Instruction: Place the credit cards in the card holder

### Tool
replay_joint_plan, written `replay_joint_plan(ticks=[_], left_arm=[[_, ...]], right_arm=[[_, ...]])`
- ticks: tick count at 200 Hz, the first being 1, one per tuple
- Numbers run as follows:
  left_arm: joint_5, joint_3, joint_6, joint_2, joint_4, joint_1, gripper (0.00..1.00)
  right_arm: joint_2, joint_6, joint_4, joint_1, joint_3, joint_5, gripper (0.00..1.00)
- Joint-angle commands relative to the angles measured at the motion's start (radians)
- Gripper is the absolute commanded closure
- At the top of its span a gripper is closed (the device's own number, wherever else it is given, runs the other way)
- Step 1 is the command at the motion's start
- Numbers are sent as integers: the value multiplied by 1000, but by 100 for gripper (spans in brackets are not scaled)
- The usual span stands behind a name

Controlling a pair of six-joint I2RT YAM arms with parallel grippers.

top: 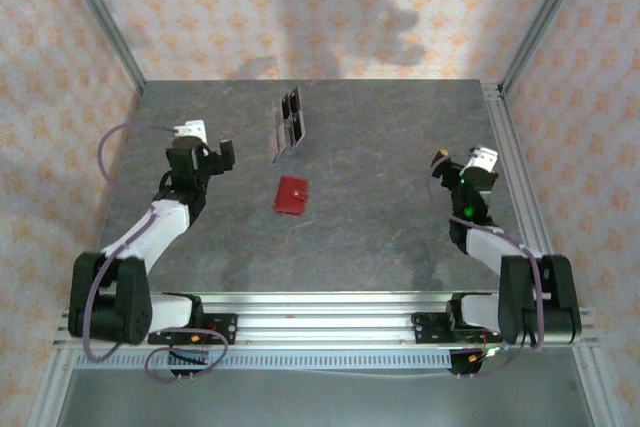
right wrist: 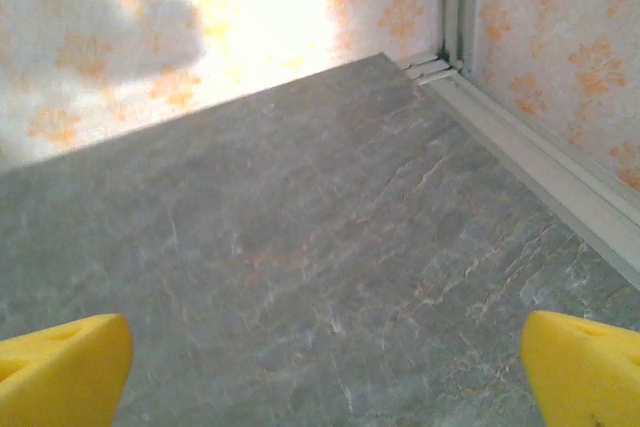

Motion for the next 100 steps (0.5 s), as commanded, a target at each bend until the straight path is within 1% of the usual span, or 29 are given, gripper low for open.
replay_joint_plan(ticks=[1, 14, 25, 40, 45, 50, 67, 80, 85, 100], left_arm=[[-22, 4, -111, -102, -223, 2, 0], [-3, 14, -152, -162, -295, -6, 0], [-2, 20, -184, -205, -348, -15, 0], [6, 28, -225, -252, -409, -28, 0], [10, 34, -241, -262, -431, -33, 0], [21, 39, -253, -272, -450, -38, 0], [39, 62, -290, -280, -509, -58, 0], [55, 84, -315, -267, -538, -71, 0], [60, 94, -326, -258, -549, -77, 0], [84, 123, -358, -218, -569, -86, 0]], right_arm=[[-83, 226, -268, -12, 118, 40, 1], [-136, 362, -357, -23, 154, -16, 1], [-188, 432, -342, -29, 137, -62, 1], [-259, 504, -252, -29, 80, -111, 1], [-272, 514, -260, -30, 82, -141, 1], [-279, 519, -311, -30, 108, -177, 1], [-221, 519, -466, -26, 225, -365, 0], [-154, 545, -528, -13, 293, -498, 7], [-132, 551, -561, -3, 316, -525, 10], [-80, 547, -655, 43, 369, -568, 14]])
